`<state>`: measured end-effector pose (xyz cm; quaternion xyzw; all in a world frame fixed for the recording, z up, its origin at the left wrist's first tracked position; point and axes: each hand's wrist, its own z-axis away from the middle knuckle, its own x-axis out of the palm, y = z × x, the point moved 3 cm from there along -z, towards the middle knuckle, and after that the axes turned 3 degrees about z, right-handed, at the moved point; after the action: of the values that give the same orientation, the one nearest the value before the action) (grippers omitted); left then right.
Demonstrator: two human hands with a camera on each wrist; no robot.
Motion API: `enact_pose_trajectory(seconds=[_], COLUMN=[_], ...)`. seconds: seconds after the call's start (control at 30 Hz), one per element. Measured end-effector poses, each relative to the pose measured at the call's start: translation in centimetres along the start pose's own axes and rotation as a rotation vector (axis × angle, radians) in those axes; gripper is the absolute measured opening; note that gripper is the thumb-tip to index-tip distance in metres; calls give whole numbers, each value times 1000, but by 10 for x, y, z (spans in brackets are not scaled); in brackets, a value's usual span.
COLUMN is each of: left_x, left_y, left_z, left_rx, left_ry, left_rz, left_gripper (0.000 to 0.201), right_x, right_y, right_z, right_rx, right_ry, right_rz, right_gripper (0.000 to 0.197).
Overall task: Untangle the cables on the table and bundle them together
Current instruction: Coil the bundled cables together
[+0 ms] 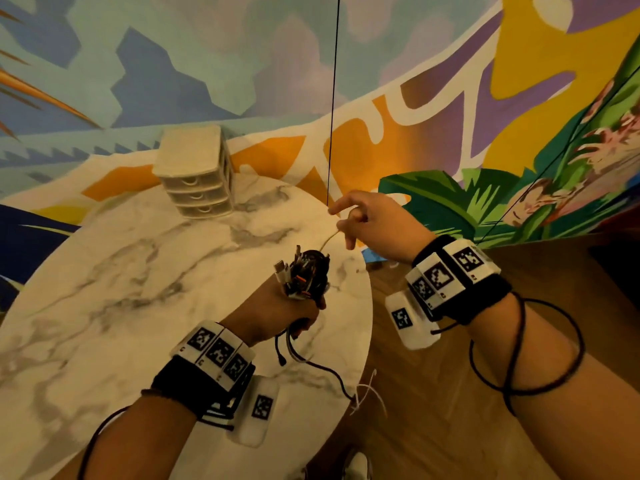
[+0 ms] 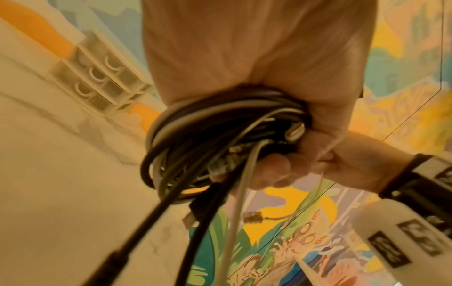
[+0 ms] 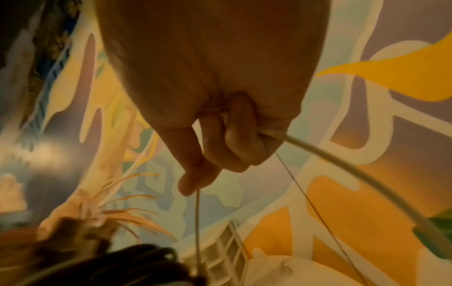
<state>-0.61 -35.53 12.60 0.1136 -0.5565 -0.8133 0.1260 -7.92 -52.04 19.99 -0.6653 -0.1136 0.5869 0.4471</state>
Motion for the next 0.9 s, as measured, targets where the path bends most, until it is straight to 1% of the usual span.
enact_pose_trajectory(seconds=[0.07, 0.13, 0.2, 0.23, 0.33, 0.4, 0.43, 0.47, 0.57, 0.6, 0.73, 0.8, 0.87, 0.9], left_x=[-2, -6, -11, -13, -21, -24, -25, -26, -27, -28, -32, -32, -31, -30], left_y=[-2, -1, 2, 4, 7, 8, 8, 10, 16, 17, 15, 17, 20, 23], left_z=[-4, -8, -11, -10, -9, -9, -9, -10, -10, -9, -5, -4, -2, -1], left_rx=[22, 66, 121, 142, 172, 165, 168, 176, 212, 217, 239, 236, 236, 243], left_ry=[71, 155, 226, 251, 307, 349, 355, 360, 315, 300, 270, 257, 214, 185], left_rz=[24, 87, 173, 201, 333, 485, 539, 573, 663, 671, 630, 660, 740, 789], left_gripper=[24, 23, 14, 14, 34, 48, 52, 51, 36, 34, 39, 34, 27, 28], right_x=[11, 21, 32, 38, 58, 72, 78, 84, 95, 96, 94, 91, 88, 87], right_y=[-10, -19, -25, -25, -22, -23, -25, -28, -33, -34, -36, -33, -22, -17], right_z=[5, 10, 16, 19, 28, 33, 35, 38, 43, 43, 46, 47, 45, 43], right_rx=[-13, -23, -38, -28, 51, 58, 38, 5, -66, -83, -172, -140, -50, 20], right_ry=[-44, -60, -14, 18, 60, 47, 43, 44, 91, 113, 161, 209, 297, 319], right_rz=[22, -2, -58, -113, -290, -299, -263, -216, -139, -144, -153, -192, -254, -286], right_gripper=[21, 22, 26, 27, 19, 16, 16, 16, 13, 12, 7, 4, 20, 33])
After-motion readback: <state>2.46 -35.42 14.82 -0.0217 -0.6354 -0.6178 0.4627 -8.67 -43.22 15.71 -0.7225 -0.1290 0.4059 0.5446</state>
